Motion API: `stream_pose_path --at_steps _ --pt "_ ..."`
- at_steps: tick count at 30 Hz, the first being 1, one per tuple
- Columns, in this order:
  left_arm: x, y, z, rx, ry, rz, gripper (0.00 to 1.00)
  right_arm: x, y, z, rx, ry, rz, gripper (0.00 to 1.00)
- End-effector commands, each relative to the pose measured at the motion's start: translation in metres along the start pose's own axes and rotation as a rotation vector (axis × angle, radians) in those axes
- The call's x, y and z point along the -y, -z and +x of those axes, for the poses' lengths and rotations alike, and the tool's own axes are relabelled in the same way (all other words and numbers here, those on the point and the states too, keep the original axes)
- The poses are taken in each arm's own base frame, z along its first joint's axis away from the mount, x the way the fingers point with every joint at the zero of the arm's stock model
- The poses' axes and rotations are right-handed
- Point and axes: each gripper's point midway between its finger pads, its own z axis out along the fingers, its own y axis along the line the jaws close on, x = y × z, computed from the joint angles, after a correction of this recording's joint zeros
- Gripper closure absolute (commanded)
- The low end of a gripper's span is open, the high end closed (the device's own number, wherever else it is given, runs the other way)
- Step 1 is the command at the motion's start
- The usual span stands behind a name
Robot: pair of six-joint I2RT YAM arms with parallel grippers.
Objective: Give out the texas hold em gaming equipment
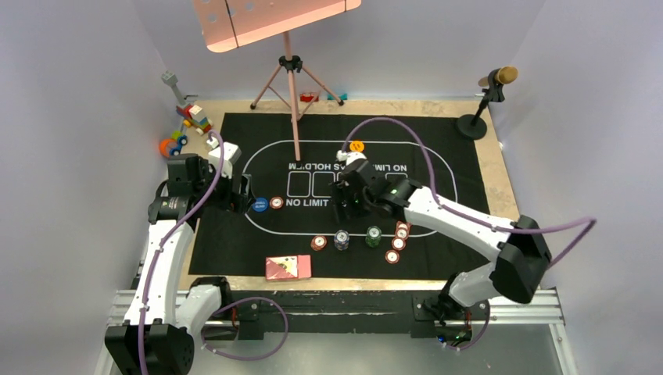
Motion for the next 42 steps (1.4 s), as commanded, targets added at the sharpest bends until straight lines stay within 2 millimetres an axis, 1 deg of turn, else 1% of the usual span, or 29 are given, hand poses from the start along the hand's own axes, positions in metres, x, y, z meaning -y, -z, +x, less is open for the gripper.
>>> stream_pose_path --at_steps 1,5,9,16,20,27,34,38,42 --pt "0.0 0.003 -0.008 0.033 -0.025 0.001 0.0 -0.04 -0.01 0.009 -0.037 0.117 -0.06 0.24" --pt "0.0 0.004 -0.008 0.035 -0.026 -0.001 0.0 -0.052 -0.029 0.037 -0.113 0.18 -0.037 0.24" --pt "0.0 0.004 -0.008 0.036 -0.028 -0.001 0.0 -0.053 -0.039 0.051 -0.142 0.193 -0.019 0.24" --pt "0.0 0.004 -0.008 0.036 -0.025 -0.002 0.0 -0.047 -0.043 0.056 -0.147 0.203 0.016 0.24" --pt "0.0 0.004 -0.007 0.033 -0.026 -0.002 0.0 -0.043 -0.045 0.062 -0.158 0.206 0.025 0.27" --pt "0.0 0.004 -0.008 0.034 -0.026 -0.003 0.0 -0.037 -0.049 0.073 -0.182 0.205 0.037 0.36" --pt "0.0 0.004 -0.007 0.034 -0.025 -0.003 0.0 -0.037 -0.047 0.073 -0.176 0.201 0.032 0.41" --pt "0.0 0.004 -0.008 0.036 -0.026 -0.004 0.0 -0.039 -0.046 0.071 -0.168 0.191 0.025 0.49" --pt "0.0 0.004 -0.008 0.038 -0.027 -0.004 0.0 -0.039 -0.045 0.074 -0.184 0.194 0.02 0.56"
